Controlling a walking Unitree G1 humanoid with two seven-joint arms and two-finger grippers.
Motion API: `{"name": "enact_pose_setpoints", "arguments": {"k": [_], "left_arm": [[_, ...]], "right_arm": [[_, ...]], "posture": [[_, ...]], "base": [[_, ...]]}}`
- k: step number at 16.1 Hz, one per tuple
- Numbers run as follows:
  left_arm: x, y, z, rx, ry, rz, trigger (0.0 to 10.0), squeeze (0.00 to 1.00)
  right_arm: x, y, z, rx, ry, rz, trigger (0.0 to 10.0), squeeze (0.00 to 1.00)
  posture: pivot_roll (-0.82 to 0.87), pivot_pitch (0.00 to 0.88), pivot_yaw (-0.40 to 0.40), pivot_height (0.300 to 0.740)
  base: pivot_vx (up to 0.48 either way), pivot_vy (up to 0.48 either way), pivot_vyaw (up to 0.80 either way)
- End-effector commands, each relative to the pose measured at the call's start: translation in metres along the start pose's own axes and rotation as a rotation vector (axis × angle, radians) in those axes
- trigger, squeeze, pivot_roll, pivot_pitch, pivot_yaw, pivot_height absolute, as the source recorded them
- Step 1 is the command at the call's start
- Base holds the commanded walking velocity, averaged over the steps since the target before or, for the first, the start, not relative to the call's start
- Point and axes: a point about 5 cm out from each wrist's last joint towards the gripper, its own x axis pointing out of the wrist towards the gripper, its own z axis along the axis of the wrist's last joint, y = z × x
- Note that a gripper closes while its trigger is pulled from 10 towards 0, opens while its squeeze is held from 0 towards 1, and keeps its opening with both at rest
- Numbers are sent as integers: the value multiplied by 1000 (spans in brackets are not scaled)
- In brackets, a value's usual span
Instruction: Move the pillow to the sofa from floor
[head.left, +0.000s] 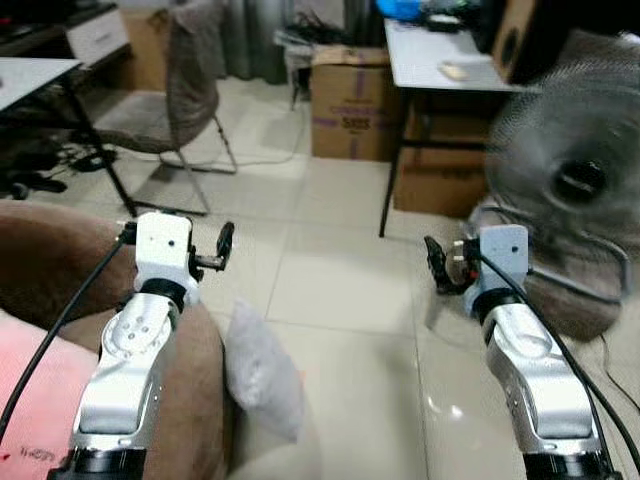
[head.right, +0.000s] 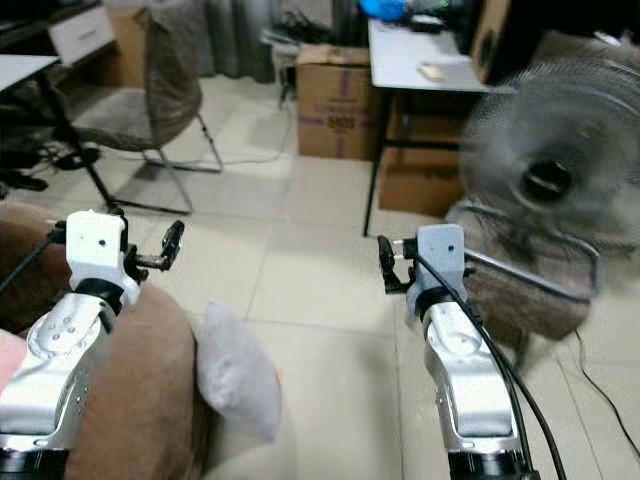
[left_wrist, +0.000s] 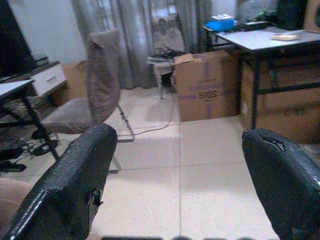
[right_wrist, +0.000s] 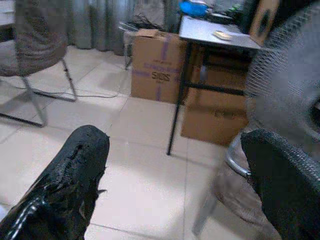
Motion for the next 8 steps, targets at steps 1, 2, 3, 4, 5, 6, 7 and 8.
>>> {"name": "enact_pose_setpoints", "arguments": {"k": [1, 2, 3, 4, 5, 6, 7, 8], "left_arm": [[-1, 7, 0, 15, 3, 23, 10000, 553], [-1, 7, 0, 15, 4, 23, 10000, 557], [-1, 7, 0, 16, 4, 24, 10000, 557], [-1, 7, 0, 16, 4, 24, 10000, 557], [0, 7, 0, 16, 4, 23, 10000, 557], [0, 6, 0, 17, 5, 21, 10000, 557], [0, 7, 0, 18, 5, 18, 10000, 557], [0, 6, 0, 18, 6, 16, 10000, 557]], "right_arm": [[2, 9, 5, -2, -18, 32, 10000, 0], [2, 10, 5, -3, -18, 35, 10000, 0], [3, 9, 5, -4, -17, 35, 10000, 0], [3, 9, 5, -5, -17, 34, 10000, 0], [3, 9, 5, -4, -17, 33, 10000, 0], [3, 8, 5, -4, -17, 31, 10000, 0], [3, 9, 5, -4, -16, 30, 10000, 0], [3, 9, 5, -3, -16, 29, 10000, 0]], "posture": [[-66, 0, 14, 740], [-65, 0, 14, 740], [-64, 0, 14, 740], [-64, 0, 14, 740], [-65, 0, 16, 740], [-65, 0, 16, 740], [-65, 0, 16, 740], [-67, 0, 19, 740]], "base": [[337, 0, 0], [341, 0, 0], [337, 0, 0], [341, 0, 0], [341, 0, 0], [337, 0, 0], [337, 0, 0], [337, 0, 0]]}}
